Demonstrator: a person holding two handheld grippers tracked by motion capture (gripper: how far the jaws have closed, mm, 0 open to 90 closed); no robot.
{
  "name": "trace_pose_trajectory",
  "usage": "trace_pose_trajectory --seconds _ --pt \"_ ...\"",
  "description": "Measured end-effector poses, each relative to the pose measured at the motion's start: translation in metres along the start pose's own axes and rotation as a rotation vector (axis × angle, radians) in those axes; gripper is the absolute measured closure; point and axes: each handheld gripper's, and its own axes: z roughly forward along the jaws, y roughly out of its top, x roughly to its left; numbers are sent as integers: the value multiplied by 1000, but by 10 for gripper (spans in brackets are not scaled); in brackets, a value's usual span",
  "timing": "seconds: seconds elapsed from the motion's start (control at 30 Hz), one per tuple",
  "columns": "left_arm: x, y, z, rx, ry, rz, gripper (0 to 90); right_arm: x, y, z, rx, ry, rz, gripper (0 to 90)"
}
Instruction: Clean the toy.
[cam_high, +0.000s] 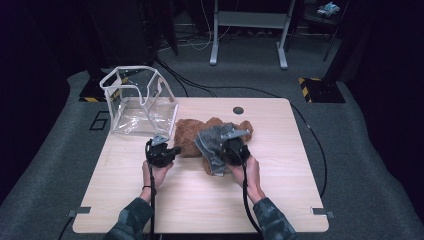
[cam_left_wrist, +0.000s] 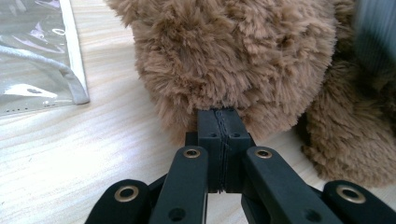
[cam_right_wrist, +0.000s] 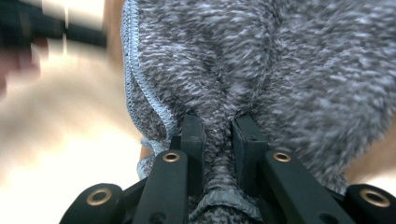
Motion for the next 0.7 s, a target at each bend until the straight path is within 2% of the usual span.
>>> trace_pose_trajectory --seconds 0.03,0.07,0.1,0.17,0.2,0.23,0.4,0.5,0.6,0.7 --pt "0 0 0 1 0 6 892 -1 10 0 -12 -22 -15 772" --pt "0 0 0 6 -1 9 892 -2 19 2 -6 -33 -11 772" --pt "0 0 0 2 2 4 892 -5 26 7 3 -48 -27 772" --pt "1 0 0 5 1 2 892 -11 31 16 48 -109 -43 773" --pt "2 -1 0 3 0 -2 893 -17 30 19 68 -121 -38 772" --pt "2 -1 0 1 -1 -6 893 -24 27 19 79 -123 -13 773" --pt "2 -1 -1 7 4 4 895 -53 13 3 68 -165 61 773" --pt "2 -1 0 8 3 4 895 -65 11 -2 87 -209 69 772" --pt "2 -1 1 11 4 3 895 -66 17 -7 63 -202 65 772" --pt "2 -1 1 20 2 13 894 -52 30 -6 15 -131 45 771"
